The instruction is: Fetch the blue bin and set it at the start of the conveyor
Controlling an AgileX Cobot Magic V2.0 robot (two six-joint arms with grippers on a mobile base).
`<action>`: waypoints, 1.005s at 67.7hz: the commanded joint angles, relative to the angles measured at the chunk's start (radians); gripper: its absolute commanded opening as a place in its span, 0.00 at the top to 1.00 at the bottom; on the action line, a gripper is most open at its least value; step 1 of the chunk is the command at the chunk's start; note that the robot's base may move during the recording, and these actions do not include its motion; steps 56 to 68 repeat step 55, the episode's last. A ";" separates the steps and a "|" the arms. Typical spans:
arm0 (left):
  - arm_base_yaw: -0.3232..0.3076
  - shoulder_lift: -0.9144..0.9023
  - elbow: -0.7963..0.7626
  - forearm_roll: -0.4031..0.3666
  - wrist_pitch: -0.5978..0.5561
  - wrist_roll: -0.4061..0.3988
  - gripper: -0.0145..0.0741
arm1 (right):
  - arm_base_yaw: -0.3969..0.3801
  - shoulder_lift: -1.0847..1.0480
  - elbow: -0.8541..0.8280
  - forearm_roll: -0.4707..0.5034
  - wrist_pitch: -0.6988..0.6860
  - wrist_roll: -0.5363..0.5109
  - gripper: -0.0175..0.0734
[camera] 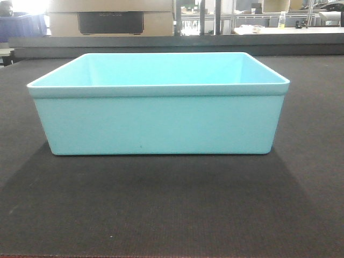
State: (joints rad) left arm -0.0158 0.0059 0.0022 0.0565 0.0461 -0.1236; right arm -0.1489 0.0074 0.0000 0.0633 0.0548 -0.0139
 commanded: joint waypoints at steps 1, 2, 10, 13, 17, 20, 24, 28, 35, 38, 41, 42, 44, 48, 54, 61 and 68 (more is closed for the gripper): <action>0.003 -0.006 -0.002 -0.004 -0.019 0.001 0.96 | -0.006 -0.007 0.000 0.001 -0.027 -0.007 0.99; 0.003 -0.006 -0.002 -0.004 -0.019 0.001 0.96 | -0.006 -0.007 0.000 0.001 -0.027 -0.007 0.99; 0.003 -0.006 -0.002 -0.004 -0.019 0.001 0.96 | -0.006 -0.007 0.000 0.001 -0.027 -0.007 0.99; 0.003 -0.006 -0.002 -0.004 -0.019 0.001 0.96 | -0.006 -0.007 0.000 0.001 -0.027 -0.007 0.99; 0.003 -0.006 -0.002 -0.004 -0.019 0.001 0.96 | -0.006 -0.007 0.000 0.001 -0.027 -0.007 0.99; 0.003 -0.006 -0.002 -0.004 -0.019 0.001 0.96 | -0.006 -0.007 0.000 0.001 -0.027 -0.007 0.99; 0.003 -0.006 -0.002 -0.004 -0.019 0.001 0.96 | -0.006 -0.007 0.000 0.001 -0.027 -0.007 0.99; 0.003 -0.006 -0.002 -0.004 -0.019 0.001 0.96 | -0.006 -0.007 0.000 0.001 -0.027 -0.007 0.99; 0.003 -0.006 -0.002 -0.004 -0.019 0.001 0.96 | -0.006 -0.007 0.000 0.001 -0.027 -0.007 0.99; 0.003 -0.006 -0.002 -0.004 -0.019 0.001 0.96 | -0.006 -0.007 0.000 0.001 -0.027 -0.007 0.99; 0.003 -0.006 -0.002 -0.004 -0.019 0.001 0.96 | -0.006 -0.007 0.000 0.001 -0.027 -0.007 0.99; 0.003 -0.006 -0.002 -0.004 -0.019 0.001 0.96 | -0.006 -0.007 0.000 0.001 -0.027 -0.007 0.99; 0.003 -0.006 -0.002 -0.004 -0.019 0.001 0.96 | -0.006 -0.007 0.000 0.001 -0.027 -0.007 0.99; 0.003 -0.006 -0.002 -0.004 -0.019 0.001 0.96 | -0.006 -0.007 0.000 0.001 -0.027 -0.007 0.99; 0.003 -0.006 -0.002 -0.004 -0.019 0.001 0.96 | -0.006 -0.007 0.000 0.001 -0.027 -0.007 0.99; 0.003 -0.006 -0.002 -0.004 -0.019 0.001 0.96 | -0.006 -0.007 0.000 0.001 -0.027 -0.007 0.99; 0.003 -0.006 -0.002 -0.004 -0.019 0.001 0.96 | -0.006 -0.007 0.000 0.001 -0.027 -0.007 0.99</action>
